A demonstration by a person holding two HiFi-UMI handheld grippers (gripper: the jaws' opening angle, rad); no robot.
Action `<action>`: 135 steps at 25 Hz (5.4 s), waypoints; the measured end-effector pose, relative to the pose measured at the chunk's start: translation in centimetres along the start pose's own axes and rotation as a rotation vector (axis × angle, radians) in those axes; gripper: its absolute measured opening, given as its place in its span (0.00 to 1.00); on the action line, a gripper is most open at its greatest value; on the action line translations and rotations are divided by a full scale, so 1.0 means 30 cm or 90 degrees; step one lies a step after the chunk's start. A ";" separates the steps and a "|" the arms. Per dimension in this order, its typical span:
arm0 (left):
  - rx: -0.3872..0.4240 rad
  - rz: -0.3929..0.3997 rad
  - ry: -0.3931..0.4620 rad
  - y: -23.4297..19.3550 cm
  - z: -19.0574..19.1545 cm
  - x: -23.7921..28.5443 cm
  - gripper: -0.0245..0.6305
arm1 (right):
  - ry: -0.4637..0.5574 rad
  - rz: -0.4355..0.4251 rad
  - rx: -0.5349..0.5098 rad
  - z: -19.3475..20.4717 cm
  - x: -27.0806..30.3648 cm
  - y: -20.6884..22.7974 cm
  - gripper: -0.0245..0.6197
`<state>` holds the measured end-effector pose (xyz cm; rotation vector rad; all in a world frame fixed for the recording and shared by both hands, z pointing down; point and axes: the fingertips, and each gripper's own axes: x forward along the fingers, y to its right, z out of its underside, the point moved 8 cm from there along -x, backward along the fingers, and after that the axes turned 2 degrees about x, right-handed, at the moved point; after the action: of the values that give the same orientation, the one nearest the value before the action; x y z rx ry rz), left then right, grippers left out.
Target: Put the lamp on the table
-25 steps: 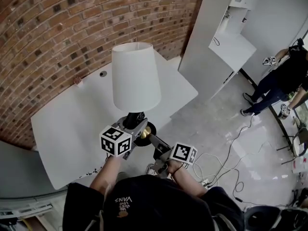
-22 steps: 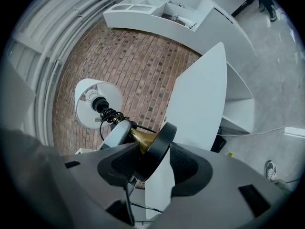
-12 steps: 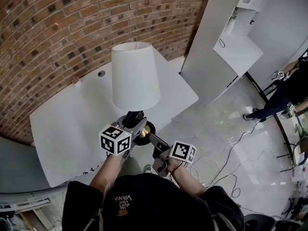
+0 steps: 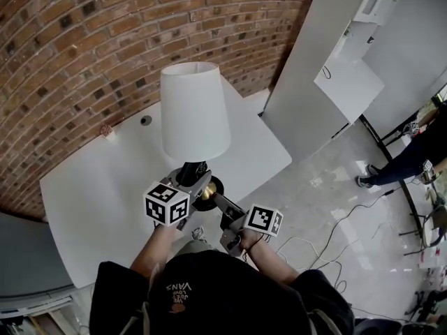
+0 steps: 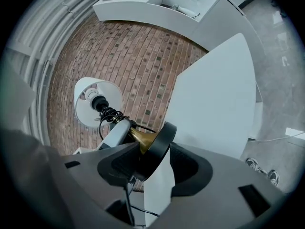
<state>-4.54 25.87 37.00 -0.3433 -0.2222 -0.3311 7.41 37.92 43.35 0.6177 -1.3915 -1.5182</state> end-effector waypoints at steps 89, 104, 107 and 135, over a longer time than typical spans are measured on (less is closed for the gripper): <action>0.177 -0.287 0.173 -1.129 0.031 0.467 0.22 | -0.224 0.066 -0.203 -0.643 0.905 0.160 0.25; 0.191 -0.304 0.190 -1.118 0.049 0.463 0.23 | -0.213 0.077 -0.210 -0.645 0.858 0.161 0.25; 0.192 -0.307 0.191 -1.119 0.052 0.463 0.23 | -0.213 0.075 -0.208 -0.641 0.860 0.159 0.25; 0.048 -0.341 0.068 -0.915 0.118 0.316 0.38 | -0.169 0.028 -0.224 -0.593 0.706 0.071 0.24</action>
<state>-6.06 0.13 50.79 -0.1859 -0.2191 -0.8646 14.39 11.21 46.21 0.1717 -1.2746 -1.8035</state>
